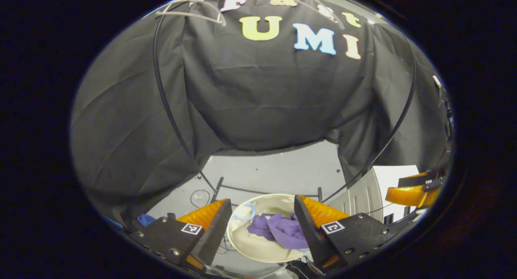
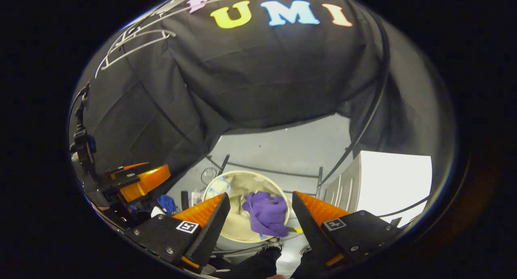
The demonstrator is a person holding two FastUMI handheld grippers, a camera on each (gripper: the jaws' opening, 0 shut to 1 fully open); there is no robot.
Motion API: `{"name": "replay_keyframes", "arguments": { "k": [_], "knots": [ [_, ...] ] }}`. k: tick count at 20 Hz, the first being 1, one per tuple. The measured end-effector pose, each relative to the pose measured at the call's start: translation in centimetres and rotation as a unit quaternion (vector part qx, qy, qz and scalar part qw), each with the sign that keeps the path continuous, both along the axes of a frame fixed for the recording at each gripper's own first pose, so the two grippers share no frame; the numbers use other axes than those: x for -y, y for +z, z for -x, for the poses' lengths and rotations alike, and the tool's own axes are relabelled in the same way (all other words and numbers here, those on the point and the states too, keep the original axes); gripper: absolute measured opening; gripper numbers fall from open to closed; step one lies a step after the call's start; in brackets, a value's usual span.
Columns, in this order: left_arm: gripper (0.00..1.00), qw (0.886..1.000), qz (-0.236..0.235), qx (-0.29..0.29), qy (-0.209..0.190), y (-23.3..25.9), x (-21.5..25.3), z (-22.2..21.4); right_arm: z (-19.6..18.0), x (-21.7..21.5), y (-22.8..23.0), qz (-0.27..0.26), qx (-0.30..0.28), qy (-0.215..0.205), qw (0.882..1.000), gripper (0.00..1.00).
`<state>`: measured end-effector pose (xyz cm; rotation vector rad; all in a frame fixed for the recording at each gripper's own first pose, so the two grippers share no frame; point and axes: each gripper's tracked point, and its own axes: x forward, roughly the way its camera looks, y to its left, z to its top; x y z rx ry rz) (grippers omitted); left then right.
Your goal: Grasp the clothes on the hanger with both hands and then place them into the laundry hamper below.
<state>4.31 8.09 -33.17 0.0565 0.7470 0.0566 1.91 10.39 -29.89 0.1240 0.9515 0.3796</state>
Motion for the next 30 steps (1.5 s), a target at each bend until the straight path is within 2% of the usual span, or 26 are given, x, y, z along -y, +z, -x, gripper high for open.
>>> {"name": "replay_keyframes", "arguments": {
  "k": [1, 3, 4, 6, 7, 8, 10, 11, 12, 14, 15, 16, 17, 18, 19, 21, 23, 25, 28, 29, 30],
  "knots": [
    [0.96, 1.0, -0.004, 0.015, 0.002, 1.6, 0.8, -0.6, -1.1, 1.3, 1.0, -0.003, 0.019, -0.014, 1.0, 0.96],
    [0.96, 0.999, -0.003, 0.053, 0.011, 5.9, 2.9, -1.9, -3.4, 3.8, 3.5, -0.011, 0.064, -0.042, 0.997, 0.96],
    [0.84, 0.997, -0.003, 0.074, 0.015, 8.4, 4.0, -2.7, -4.5, 4.7, 5.0, -0.017, 0.09, -0.052, 0.994, 0.96],
    [0.96, 0.993, -0.006, 0.113, 0.022, 13.0, 5.9, -3.7, -6.7, 7.1, 7.9, -0.018, 0.141, -0.071, 0.987, 0.95],
    [0.96, 0.99, -0.004, 0.137, 0.025, 15.3, 6.8, -4.6, -7.2, 8.2, 9.3, -0.019, 0.167, -0.079, 0.983, 0.95],
    [0.84, 0.986, -0.002, 0.163, 0.026, 17.4, 7.9, -5.2, -7.7, 9.2, 11.0, -0.022, 0.193, -0.085, 0.977, 0.96],
    [0.83, 0.978, -0.004, 0.207, 0.019, 21.9, 9.8, -6.5, -8.8, 10.6, 15.2, -0.036, 0.249, -0.101, 0.963, 0.95],
    [0.83, 0.973, -0.009, 0.229, 0.015, 24.1, 10.0, -6.4, -9.7, 11.2, 16.5, -0.041, 0.274, -0.106, 0.955, 0.95],
    [0.87, 0.967, -0.014, 0.254, 0.012, 26.4, 10.3, -6.6, -10.5, 11.9, 17.7, -0.04, 0.294, -0.114, 0.948, 0.91],
    [0.96, 0.952, -0.012, 0.305, 0.006, 31.2, 11.2, -6.7, -11.7, 13.7, 21.0, -0.039, 0.33, -0.133, 0.934, 0.91],
    [0.96, 0.944, -0.005, 0.33, 0.003, 33.7, 12.0, -6.9, -12.0, 14.9, 22.9, -0.038, 0.35, -0.146, 0.925, 0.91],
    [0.96, 0.935, 0.004, 0.354, -0.001, 35.8, 12.8, -7.1, -12.2, 16.1, 24.6, -0.036, 0.37, -0.161, 0.914, 0.95],
    [0.96, 0.928, 0.015, 0.373, -0.004, 36.9, 13.5, -7.6, -12.3, 17.6, 26.2, -0.032, 0.391, -0.178, 0.902, 0.91],
    [0.95, 0.923, 0.027, 0.385, -0.009, 38.0, 14.1, -7.6, -12.2, 19.1, 27.4, -0.028, 0.406, -0.199, 0.892, 0.95],
    [0.95, 0.921, 0.035, 0.388, -0.013, 38.7, 14.6, -7.2, -12.2, 20.2, 27.8, -0.025, 0.414, -0.218, 0.884, 0.95],
    [0.95, 0.918, 0.04, 0.394, -0.012, 38.7, 14.5, -6.1, -11.5, 22.1, 27.8, -0.022, 0.416, -0.251, 0.874, 0.95],
    [0.95, 0.92, 0.045, 0.389, -0.005, 37.4, 13.9, -5.2, -10.9, 23.6, 27.2, -0.012, 0.419, -0.273, 0.866, 0.95],
    [0.95, 0.923, 0.059, 0.381, 0.005, 36.4, 13.5, -4.5, -10.3, 24.3, 26.1, 0.008, 0.415, -0.275, 0.867, 0.95],
    [0.95, 0.924, 0.08, 0.374, 0.018, 35.6, 13.1, -3.7, -9.5, 24.2, 24.8, 0.042, 0.409, -0.25, 0.877, 0.95],
    [0.95, 0.924, 0.084, 0.372, 0.017, 35.5, 13.1, -3.6, -9.4, 24.1, 24.8, 0.051, 0.412, -0.243, 0.877, 0.91],
    [0.95, 0.924, 0.086, 0.372, 0.014, 35.6, 13.2, -3.5, -9.3, 23.7, 24.8, 0.055, 0.415, -0.236, 0.877, 0.95]
  ]
}}
